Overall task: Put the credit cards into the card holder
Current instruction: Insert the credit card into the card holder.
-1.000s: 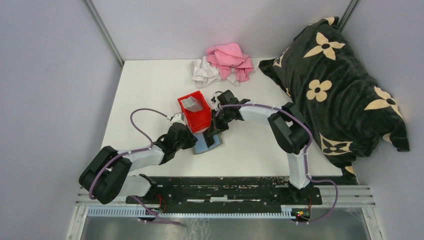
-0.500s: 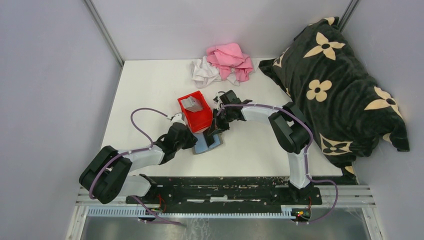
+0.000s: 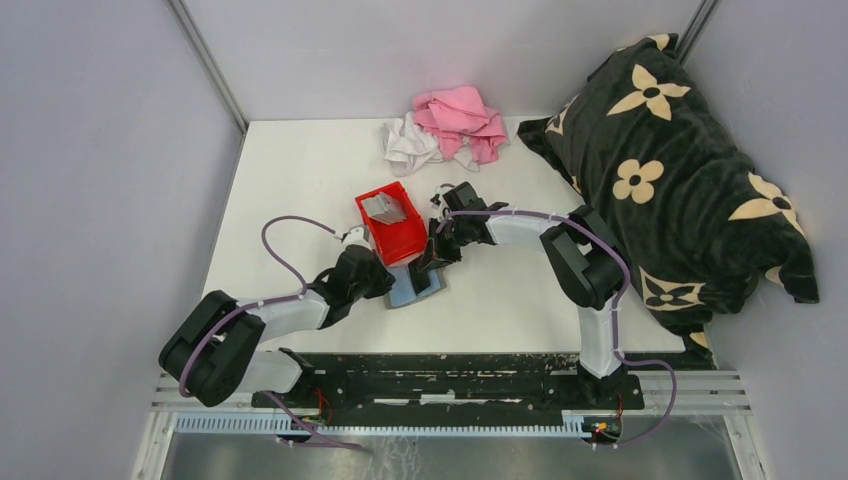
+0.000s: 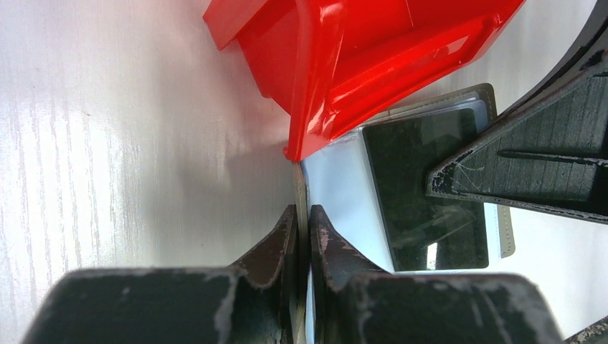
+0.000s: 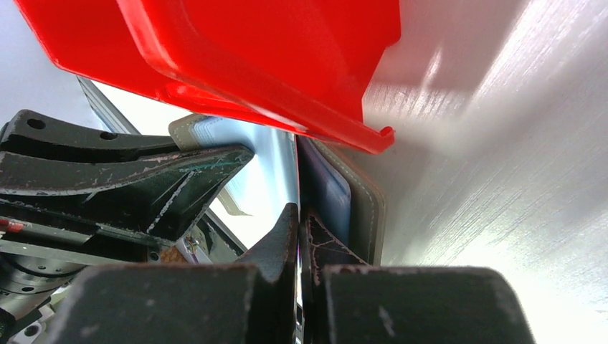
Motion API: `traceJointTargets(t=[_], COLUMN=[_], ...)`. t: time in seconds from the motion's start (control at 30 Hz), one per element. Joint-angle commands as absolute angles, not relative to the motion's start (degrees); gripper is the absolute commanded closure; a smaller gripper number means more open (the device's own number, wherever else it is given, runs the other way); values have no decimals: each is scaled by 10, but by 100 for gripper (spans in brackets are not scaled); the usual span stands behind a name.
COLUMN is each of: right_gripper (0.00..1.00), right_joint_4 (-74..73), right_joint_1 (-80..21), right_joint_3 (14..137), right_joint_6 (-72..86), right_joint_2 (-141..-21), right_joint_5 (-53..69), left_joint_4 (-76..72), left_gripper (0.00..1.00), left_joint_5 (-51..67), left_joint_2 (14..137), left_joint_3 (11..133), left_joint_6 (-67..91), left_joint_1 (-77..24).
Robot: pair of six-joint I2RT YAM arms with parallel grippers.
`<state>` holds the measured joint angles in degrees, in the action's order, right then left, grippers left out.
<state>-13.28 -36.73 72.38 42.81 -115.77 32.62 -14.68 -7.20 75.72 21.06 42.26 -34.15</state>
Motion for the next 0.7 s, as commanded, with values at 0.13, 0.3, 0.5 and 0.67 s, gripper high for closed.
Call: traceJointTargets(t=[0.13, 0.3, 0.5, 0.67], right_gripper=[99, 99, 99, 99], right_joint_4=[-107, -106, -105, -105], right_joint_1=[-366, -366, -366, -366], right_joint_3=[713, 716, 716, 714], right_joint_6=[437, 439, 441, 440], right_joint_2=[-1119, -1115, -1111, -1107], right_joint_5=[339, 342, 343, 343], left_joint_4=[-111, -109, -104, -99], left_gripper=[97, 97, 97, 97], left_joint_5=[-89, -89, -89, -90], left_joint_2=[781, 786, 788, 787], left_joint_3=[214, 217, 217, 218], left_joint_6=[381, 377, 374, 372], left_joint_1=[-342, -342, -342, -342])
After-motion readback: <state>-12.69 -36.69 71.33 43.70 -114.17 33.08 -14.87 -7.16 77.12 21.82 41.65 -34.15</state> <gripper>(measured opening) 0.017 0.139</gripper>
